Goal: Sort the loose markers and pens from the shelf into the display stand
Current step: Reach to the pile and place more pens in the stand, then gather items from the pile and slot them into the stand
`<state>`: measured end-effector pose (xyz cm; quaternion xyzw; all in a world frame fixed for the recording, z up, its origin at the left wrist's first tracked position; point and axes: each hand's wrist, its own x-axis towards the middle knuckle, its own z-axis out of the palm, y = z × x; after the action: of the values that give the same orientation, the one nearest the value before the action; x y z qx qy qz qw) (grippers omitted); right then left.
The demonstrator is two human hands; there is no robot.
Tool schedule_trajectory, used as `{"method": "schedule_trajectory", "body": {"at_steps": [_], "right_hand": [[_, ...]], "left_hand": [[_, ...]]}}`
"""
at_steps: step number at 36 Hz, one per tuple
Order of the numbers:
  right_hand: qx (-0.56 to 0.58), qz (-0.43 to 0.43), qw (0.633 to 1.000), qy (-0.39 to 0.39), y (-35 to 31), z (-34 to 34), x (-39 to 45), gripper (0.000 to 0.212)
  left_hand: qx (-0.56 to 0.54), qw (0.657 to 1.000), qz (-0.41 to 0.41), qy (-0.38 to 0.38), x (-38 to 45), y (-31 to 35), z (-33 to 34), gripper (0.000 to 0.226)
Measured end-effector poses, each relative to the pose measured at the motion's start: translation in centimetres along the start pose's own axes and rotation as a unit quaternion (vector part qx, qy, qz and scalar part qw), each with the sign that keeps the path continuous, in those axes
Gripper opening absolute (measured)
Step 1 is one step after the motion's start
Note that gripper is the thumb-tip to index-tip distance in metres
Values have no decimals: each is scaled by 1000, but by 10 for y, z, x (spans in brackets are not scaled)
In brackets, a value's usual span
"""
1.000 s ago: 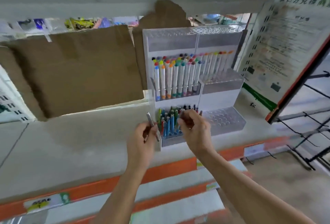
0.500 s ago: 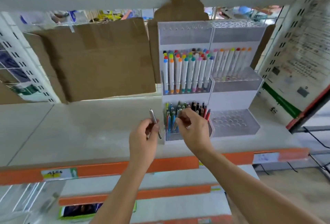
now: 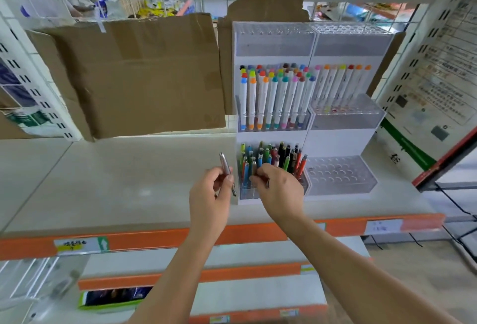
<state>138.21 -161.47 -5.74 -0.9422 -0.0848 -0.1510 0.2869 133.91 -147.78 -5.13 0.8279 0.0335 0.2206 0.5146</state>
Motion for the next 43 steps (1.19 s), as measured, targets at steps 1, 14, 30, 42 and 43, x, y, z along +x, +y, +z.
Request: {"method": "schedule_trajectory", "body": {"at_steps": [1,14,30,42,43], "right_hand": [[9,4,1000,3,2,-1,-1,14],[297,-68,949,81,-28,-34,-2,8],[171,-47,981,77,7,-18,3,15],[67,-20,997,34,11,-5,0,10],[67,-17,997,32,11,-6,-1,10]], "left_hand": [[2,1000,4,0,0,1,0,12],[29,994,106,-19,1,23,9,22],[127,990,-10,-52,-2,-9,-2,60],[201,971,-71,-104,-7,-19,-9,71],[203,971,-74,-105,-8,-19,-9,71]]}}
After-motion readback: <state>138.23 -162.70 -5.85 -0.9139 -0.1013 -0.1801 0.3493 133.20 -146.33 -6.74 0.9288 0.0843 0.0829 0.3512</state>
